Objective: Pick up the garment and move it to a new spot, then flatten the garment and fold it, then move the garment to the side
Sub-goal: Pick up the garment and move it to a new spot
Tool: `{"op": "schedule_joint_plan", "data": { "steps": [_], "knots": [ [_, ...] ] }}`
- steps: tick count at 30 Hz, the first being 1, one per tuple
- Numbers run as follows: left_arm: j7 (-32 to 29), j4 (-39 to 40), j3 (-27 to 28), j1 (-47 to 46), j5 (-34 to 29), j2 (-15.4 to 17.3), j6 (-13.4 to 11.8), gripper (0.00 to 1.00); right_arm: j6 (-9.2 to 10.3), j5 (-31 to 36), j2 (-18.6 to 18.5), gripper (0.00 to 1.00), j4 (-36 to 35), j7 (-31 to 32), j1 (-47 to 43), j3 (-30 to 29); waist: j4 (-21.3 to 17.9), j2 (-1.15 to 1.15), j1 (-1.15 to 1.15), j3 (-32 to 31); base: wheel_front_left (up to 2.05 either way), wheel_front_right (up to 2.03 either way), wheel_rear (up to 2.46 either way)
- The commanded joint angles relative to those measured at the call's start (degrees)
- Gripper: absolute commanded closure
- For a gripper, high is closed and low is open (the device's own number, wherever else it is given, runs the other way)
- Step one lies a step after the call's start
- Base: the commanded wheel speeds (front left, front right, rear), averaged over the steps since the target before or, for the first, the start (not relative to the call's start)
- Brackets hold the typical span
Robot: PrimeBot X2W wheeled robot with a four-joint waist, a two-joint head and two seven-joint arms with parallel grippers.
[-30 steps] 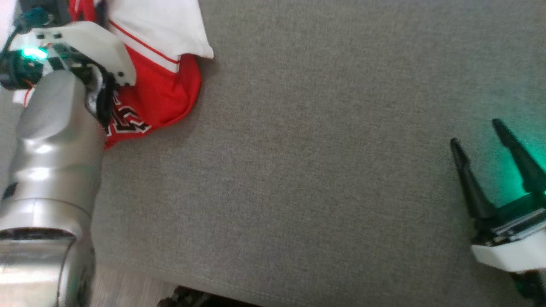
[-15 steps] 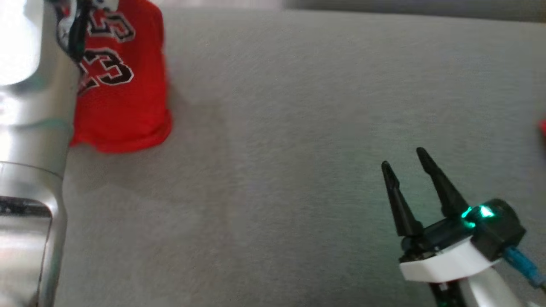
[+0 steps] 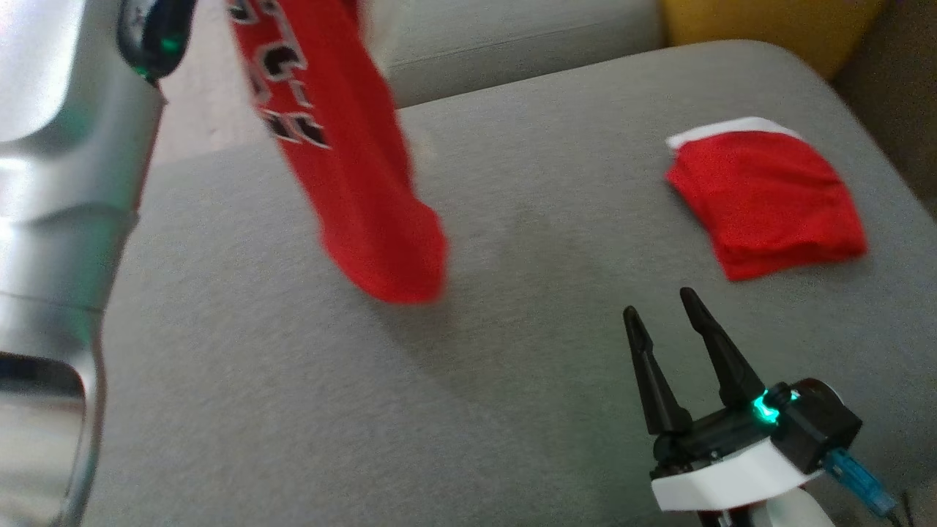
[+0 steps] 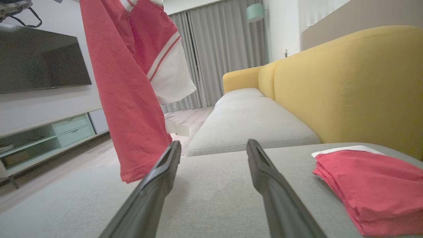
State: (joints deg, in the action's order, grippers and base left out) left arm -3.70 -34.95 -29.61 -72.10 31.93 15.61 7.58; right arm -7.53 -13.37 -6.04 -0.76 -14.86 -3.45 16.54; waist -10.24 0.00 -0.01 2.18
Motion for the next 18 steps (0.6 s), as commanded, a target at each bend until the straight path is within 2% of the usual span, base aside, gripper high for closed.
{"op": "schedule_joint_plan", "data": {
  "steps": [1,6,10,18],
  "knots": [
    [-0.65,2.25,1.13,-0.96,0.98,1.22,-0.10,1.00,0.04,0.06,0.55,0.00,-1.84,-0.14,2.20,1.30,-5.12,0.00,0.01,-0.85,0.00,0.00,0.00],
    [0.18,4.18,-0.67,4.00,1.97,-1.50,-0.17,1.00,0.04,-0.29,1.12,0.00,-2.41,-0.14,2.71,0.58,-5.70,0.00,0.01,2.01,0.00,0.00,0.00],
    [2.83,5.59,-3.15,14.15,2.61,-3.74,-0.89,1.00,0.04,-0.52,1.44,0.00,-2.60,-0.14,3.47,-0.57,-4.79,0.00,0.01,5.40,0.00,0.00,0.00],
    [15.95,0.74,-4.57,39.73,4.21,-7.78,-5.96,1.00,0.04,-0.32,1.88,0.00,-2.45,-0.14,5.69,-1.64,-1.57,0.00,0.01,9.78,0.00,0.00,0.00]
  ]
}}
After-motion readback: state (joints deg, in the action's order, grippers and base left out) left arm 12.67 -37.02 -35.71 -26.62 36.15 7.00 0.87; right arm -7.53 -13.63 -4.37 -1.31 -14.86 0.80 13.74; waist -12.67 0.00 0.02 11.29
